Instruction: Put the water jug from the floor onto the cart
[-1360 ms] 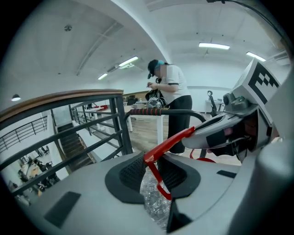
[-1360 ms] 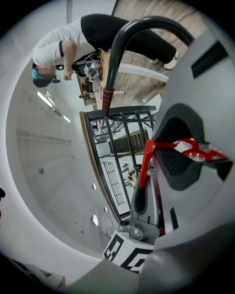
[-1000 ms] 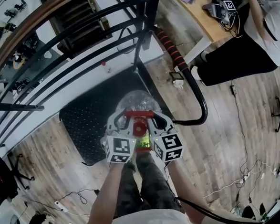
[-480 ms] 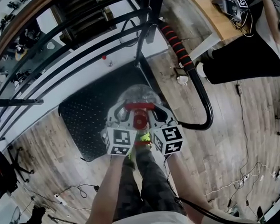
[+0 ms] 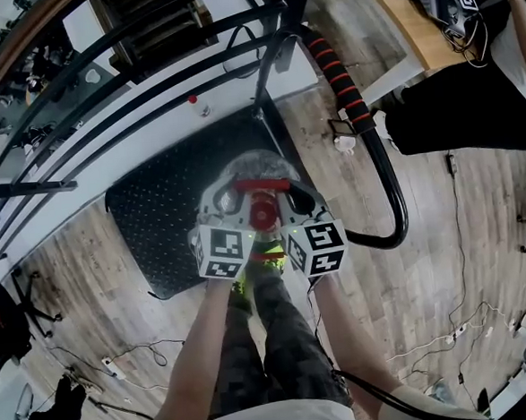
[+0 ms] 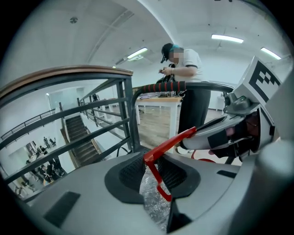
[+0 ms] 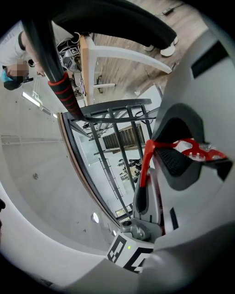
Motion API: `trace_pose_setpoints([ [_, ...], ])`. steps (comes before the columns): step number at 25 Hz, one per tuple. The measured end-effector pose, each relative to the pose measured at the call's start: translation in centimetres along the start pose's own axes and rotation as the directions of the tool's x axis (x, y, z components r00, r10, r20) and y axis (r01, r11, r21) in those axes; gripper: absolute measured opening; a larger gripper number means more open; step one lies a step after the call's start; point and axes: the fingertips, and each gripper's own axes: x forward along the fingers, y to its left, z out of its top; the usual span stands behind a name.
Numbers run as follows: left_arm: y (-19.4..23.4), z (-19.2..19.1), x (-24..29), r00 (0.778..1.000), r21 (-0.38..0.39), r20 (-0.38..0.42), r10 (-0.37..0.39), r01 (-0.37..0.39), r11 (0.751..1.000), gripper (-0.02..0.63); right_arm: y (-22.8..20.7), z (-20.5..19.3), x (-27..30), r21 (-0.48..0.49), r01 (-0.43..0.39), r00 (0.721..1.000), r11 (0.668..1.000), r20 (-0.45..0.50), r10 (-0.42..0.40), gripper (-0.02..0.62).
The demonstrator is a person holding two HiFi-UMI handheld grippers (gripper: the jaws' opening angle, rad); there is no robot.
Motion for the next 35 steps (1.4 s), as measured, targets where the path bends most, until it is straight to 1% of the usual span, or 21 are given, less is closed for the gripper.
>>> trace_pose_setpoints([
  [8, 2.0, 0.3, 1.6, 1.000, -0.006, 0.014, 0.005, -0.004, 1.000, 0.086, -0.2, 1.0, 2.2, -0.002, -0.003, 1.000, 1.000, 0.014, 0.003, 0.034],
  [13, 2.6, 0.8, 2.9, 1.000, -0.010, 0.027, 0.003, -0.003, 1.000, 0.086, -1.2, 1.6, 3.4, -0.005, 0.004, 1.000, 1.000, 0.021, -0.003, 0.034],
  [19, 4.0, 0.8, 4.0, 0.999, -0.023, 0.043, 0.021, -0.020, 1.000, 0.084, -1.3, 2.2, 4.8, 0.001, -0.021, 0.999, 1.000, 0.029, 0.021, 0.034],
  [25, 4.7, 0.6, 5.2, 1.000, -0.025, 0.030, 0.004, -0.004, 1.000, 0.084, -1.8, 2.4, 6.2, 0.007, -0.027, 1.000, 1.000, 0.013, 0.027, 0.034],
  [27, 5.0, 0.6, 5.3, 1.000, -0.029, 0.029, 0.009, -0.008, 1.000, 0.084, -1.8, 2.6, 6.5, 0.008, -0.030, 0.999, 1.000, 0.011, 0.030, 0.034],
  [35, 5.2, 0.3, 5.2, 1.000, -0.010, 0.018, 0.002, -0.002, 1.000, 0.086, -1.2, 2.6, 6.9, -0.075, -0.032, 0.999, 0.997, -0.016, 0.031, 0.035],
])
